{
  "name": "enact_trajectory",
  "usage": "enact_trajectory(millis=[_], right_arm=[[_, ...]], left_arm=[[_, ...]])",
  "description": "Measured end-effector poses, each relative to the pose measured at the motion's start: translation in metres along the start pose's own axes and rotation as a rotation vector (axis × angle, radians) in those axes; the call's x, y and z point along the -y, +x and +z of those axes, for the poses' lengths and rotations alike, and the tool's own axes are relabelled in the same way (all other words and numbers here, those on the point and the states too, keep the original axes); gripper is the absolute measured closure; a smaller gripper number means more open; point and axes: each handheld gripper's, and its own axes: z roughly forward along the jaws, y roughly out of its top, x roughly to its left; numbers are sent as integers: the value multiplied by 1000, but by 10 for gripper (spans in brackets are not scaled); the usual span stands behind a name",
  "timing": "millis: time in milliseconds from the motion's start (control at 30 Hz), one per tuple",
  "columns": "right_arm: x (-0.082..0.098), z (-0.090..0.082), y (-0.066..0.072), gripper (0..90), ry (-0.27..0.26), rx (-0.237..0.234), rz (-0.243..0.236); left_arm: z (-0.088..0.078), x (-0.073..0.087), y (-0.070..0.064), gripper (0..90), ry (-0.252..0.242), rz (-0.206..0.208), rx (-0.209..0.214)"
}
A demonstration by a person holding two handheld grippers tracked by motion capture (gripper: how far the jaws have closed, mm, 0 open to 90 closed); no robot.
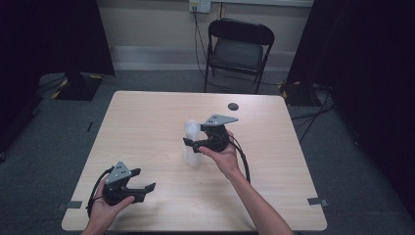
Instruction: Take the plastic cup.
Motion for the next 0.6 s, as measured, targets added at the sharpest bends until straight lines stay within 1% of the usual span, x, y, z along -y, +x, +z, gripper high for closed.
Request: enact_trajectory(millis=[33, 67, 100, 133, 167, 233, 333, 433, 467, 533, 600], right_arm=[[1, 2, 0, 207, 0, 0, 2], [2, 6, -1, 214, 12, -1, 6], [2, 6, -1, 214, 12, -1, 6], [3, 7, 0, 225, 16, -5, 3], [4, 10, 1, 240, 23, -6, -5], [6, 11, 1, 240, 33, -3, -7], [8, 13, 0, 249, 34, -4, -1], [10, 13, -1, 265, 31, -2, -7], [11, 14, -1, 272, 29, -10, -7], [11, 14, -1, 276, 25, -10, -10], [11, 14, -1, 282, 26, -1, -12]], left_arm=[[0, 0, 0, 202, 1, 1, 0], [0, 0, 0, 202, 5, -2, -6], [0, 0, 0, 202, 5, -2, -6], [0, 0, 0, 202, 9, 5, -13], [0, 1, 1, 205, 7, -5, -10], [-1, 1, 1, 205, 8, -3, -15], [-1, 1, 2, 205, 2, -11, -13], [-1, 1, 2, 205, 3, -11, -14], [-1, 1, 2, 205, 2, -9, -15], [-1, 1, 2, 205, 4, -10, -12], [-1, 1, 2, 205, 5, -4, -15]])
